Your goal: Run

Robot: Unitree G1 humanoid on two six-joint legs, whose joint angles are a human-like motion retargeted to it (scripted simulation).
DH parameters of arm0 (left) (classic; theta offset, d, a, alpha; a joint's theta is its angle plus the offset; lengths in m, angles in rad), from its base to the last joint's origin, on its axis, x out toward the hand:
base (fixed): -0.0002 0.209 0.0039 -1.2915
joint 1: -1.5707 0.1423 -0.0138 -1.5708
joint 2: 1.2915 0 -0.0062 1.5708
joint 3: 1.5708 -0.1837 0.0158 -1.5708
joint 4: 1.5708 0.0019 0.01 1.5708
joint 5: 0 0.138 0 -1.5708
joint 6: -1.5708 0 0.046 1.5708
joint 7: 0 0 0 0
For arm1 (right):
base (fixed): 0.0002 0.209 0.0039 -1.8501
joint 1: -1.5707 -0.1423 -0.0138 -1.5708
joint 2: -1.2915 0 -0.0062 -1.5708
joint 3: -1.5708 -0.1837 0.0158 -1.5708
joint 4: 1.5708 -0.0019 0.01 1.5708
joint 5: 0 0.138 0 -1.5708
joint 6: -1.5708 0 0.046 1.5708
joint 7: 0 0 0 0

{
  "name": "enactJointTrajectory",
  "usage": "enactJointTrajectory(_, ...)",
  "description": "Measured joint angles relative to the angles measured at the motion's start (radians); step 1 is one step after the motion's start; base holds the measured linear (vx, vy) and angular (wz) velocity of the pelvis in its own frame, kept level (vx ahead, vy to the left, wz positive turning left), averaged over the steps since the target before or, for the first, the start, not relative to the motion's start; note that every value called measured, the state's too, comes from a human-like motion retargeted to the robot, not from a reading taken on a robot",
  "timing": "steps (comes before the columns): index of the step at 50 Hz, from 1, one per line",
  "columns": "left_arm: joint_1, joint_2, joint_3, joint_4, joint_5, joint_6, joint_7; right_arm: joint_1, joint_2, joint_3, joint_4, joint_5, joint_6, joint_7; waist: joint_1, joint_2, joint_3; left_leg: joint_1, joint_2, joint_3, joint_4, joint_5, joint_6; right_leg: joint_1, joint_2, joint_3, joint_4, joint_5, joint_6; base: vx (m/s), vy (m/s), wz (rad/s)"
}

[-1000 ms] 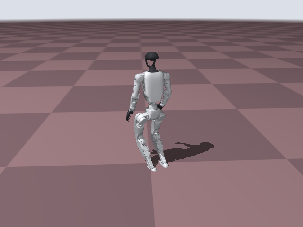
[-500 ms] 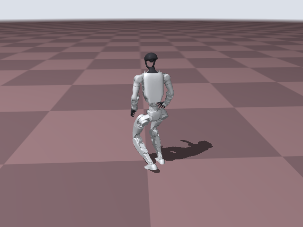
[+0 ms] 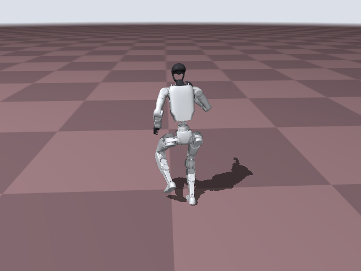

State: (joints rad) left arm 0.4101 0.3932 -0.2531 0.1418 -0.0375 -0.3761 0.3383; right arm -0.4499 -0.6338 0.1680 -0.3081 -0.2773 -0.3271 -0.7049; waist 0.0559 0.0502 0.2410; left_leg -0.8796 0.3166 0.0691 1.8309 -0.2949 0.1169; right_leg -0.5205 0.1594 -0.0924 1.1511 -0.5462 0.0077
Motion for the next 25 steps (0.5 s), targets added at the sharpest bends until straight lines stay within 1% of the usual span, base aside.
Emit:
enactJointTrajectory(2,0.032,-0.011,0.001,-0.091,-0.032,-0.013,-0.013,0.081,0.058,0.036,0.02,0.025,-0.006,0.025,-0.01,-0.01,-0.035,0.066,-0.06,0.082,-0.205,0.02,-0.056,-0.026,-0.035,0.004,0.018,0.17,0.067,0.05,0.19,-1.2)
enactJointTrajectory(3,0.028,-0.024,-0.005,-0.127,-0.04,-0.018,-0.011,0.135,0.083,0.059,0.054,0.033,-0.01,0.047,-0.026,-0.021,-0.048,0.104,-0.106,0.115,-0.313,0.036,-0.088,-0.046,-0.068,-0.001,0.065,0.235,0.086,0.04,0.17,-0.85)
enactJointTrajectory(5,-0.017,-0.054,-0.024,-0.183,-0.035,-0.024,0.006,0.25,0.128,0.106,0.16,0.046,-0.017,0.1,-0.082,-0.067,-0.067,0.183,-0.23,0.17,-0.52,0.07,-0.143,-0.084,-0.18,-0.003,0.217,0.314,0.097,0.04,0.14,-0.37)
enactJointTrajectory(6,-0.06,-0.067,-0.036,-0.203,-0.024,-0.026,0.022,0.296,0.144,0.132,0.232,0.049,-0.014,0.125,-0.121,-0.094,-0.074,0.226,-0.295,0.181,-0.605,0.085,-0.151,-0.104,-0.25,0.004,0.318,0.336,0.085,0.04,0.12,-0.05)
enactJointTrajectory(8,-0.164,-0.082,-0.056,-0.242,0.002,-0.03,0.058,0.379,0.179,0.176,0.373,0.053,-0.002,0.171,-0.196,-0.136,-0.085,0.313,-0.409,0.18,-0.743,0.075,-0.148,-0.151,-0.364,0.038,0.527,0.347,0.064,0.05,0.12,-0.01)
enactJointTrajectory(9,-0.225,-0.081,-0.063,-0.26,0.016,-0.033,0.076,0.419,0.196,0.19,0.431,0.056,0.007,0.195,-0.23,-0.145,-0.086,0.352,-0.446,0.167,-0.784,0.03,-0.131,-0.181,-0.395,0.062,0.627,0.342,0.058,0.04,0.12,-0.11)
enactJointTrajectory(10,-0.289,-0.078,-0.068,-0.279,0.031,-0.036,0.093,0.46,0.213,0.2,0.484,0.06,0.017,0.22,-0.262,-0.149,-0.085,0.39,-0.475,0.151,-0.816,-0.028,-0.108,-0.214,-0.417,0.085,0.724,0.335,0.055,0.03,0.1,-0.21)
enactJointTrajectory(11,-0.36,-0.07,-0.067,-0.299,0.043,-0.037,0.115,0.503,0.224,0.199,0.512,0.068,0.021,0.24,-0.288,-0.145,-0.079,0.421,-0.485,0.14,-0.837,-0.09,-0.087,-0.254,-0.418,0.101,0.787,0.33,0.058,0.02,0.08,-0.31)
enactJointTrajectory(13,-0.49,-0.06,-0.056,-0.342,0.056,-0.041,0.158,0.591,0.234,0.19,0.53,0.086,0.02,0.269,-0.335,-0.127,-0.07,0.475,-0.495,0.119,-0.889,-0.173,-0.064,-0.337,-0.416,0.115,0.838,0.312,0.058,0.04,0.04,-0.54)
enactJointTrajectory(15,-0.574,-0.061,-0.048,-0.382,0.041,-0.055,0.187,0.676,0.224,0.175,0.494,0.118,0.009,0.293,-0.376,-0.102,-0.071,0.511,-0.488,0.108,-0.939,-0.131,-0.1,-0.395,-0.419,0.093,0.753,0.292,0.053,0.08,-0.04,-0.64)
enactJointTrajectory(17,-0.599,-0.069,-0.058,-0.407,-0.001,-0.087,0.182,0.744,0.213,0.153,0.431,0.156,0.003,0.314,-0.398,-0.084,-0.075,0.505,-0.444,0.13,-0.892,0.049,-0.171,-0.397,-0.428,0.032,0.569,0.289,0.057,0.06,-0.14,-0.62)
enactJointTrajectory(18,-0.595,-0.07,-0.07,-0.409,-0.028,-0.101,0.17,0.768,0.208,0.142,0.401,0.171,-0.001,0.324,-0.396,-0.076,-0.074,0.485,-0.417,0.134,-0.834,0.114,-0.195,-0.383,-0.426,-0.006,0.473,0.293,0.062,0.0,-0.16,-0.84)
enactJointTrajectory(19,-0.579,-0.073,-0.084,-0.405,-0.057,-0.109,0.148,0.777,0.204,0.134,0.37,0.182,-0.002,0.326,-0.382,-0.065,-0.072,0.462,-0.375,0.136,-0.751,0.158,-0.201,-0.359,-0.414,-0.045,0.393,0.292,0.062,-0.04,-0.16,-1.06)
enactJointTrajectory(20,-0.557,-0.076,-0.099,-0.397,-0.087,-0.113,0.121,0.779,0.2,0.129,0.339,0.192,-0.002,0.325,-0.361,-0.053,-0.068,0.437,-0.327,0.137,-0.655,0.191,-0.196,-0.331,-0.397,-0.087,0.321,0.289,0.06,-0.06,-0.16,-1.34)
enactJointTrajectory(22,-0.485,-0.079,-0.12,-0.353,-0.137,-0.092,0.058,0.717,0.184,0.118,0.272,0.178,-0.009,0.305,-0.286,-0.025,-0.054,0.384,-0.197,0.113,-0.394,0.199,-0.135,-0.246,-0.33,-0.149,0.245,0.188,0.009,-0.06,-0.18,-1.57)
enactJointTrajectory(23,-0.44,-0.078,-0.125,-0.32,-0.149,-0.074,0.037,0.662,0.172,0.11,0.237,0.16,-0.016,0.288,-0.246,-0.022,-0.046,0.351,-0.14,0.095,-0.256,0.189,-0.097,-0.207,-0.299,-0.159,0.233,0.09,-0.036,-0.05,-0.21,-1.61)
enactJointTrajectory(25,-0.339,-0.072,-0.118,-0.238,-0.159,-0.033,0.005,0.502,0.14,0.086,0.172,0.108,-0.02,0.246,-0.158,-0.011,-0.011,0.265,-0.045,0.023,-0.009,0.145,-0.044,-0.136,-0.211,-0.156,0.214,-0.118,-0.137,-0.04,-0.23,-1.61)
